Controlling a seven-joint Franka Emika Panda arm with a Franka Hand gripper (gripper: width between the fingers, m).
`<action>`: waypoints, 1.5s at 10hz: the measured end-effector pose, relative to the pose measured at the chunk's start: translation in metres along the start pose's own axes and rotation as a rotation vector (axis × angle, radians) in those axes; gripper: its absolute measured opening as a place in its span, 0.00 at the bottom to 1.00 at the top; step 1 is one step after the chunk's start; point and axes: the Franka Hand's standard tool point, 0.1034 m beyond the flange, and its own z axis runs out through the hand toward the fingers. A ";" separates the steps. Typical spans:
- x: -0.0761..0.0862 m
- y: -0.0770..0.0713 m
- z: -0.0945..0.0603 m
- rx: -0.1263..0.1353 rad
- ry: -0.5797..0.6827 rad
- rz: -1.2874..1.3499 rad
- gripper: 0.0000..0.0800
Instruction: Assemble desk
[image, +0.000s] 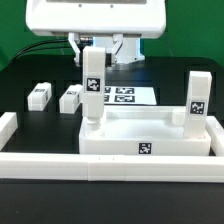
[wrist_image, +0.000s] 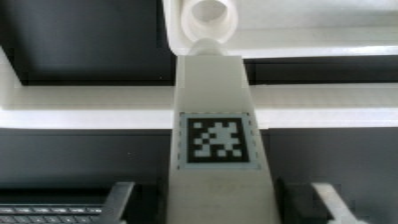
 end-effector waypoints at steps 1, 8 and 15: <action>-0.002 0.002 0.001 0.000 -0.003 0.016 0.36; -0.018 -0.001 0.005 0.026 -0.074 0.152 0.36; -0.021 0.004 0.018 0.012 -0.070 0.128 0.36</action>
Offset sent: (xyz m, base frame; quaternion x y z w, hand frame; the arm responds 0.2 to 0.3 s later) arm -0.0238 0.0194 -0.0106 0.0780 -0.0842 0.1805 0.9769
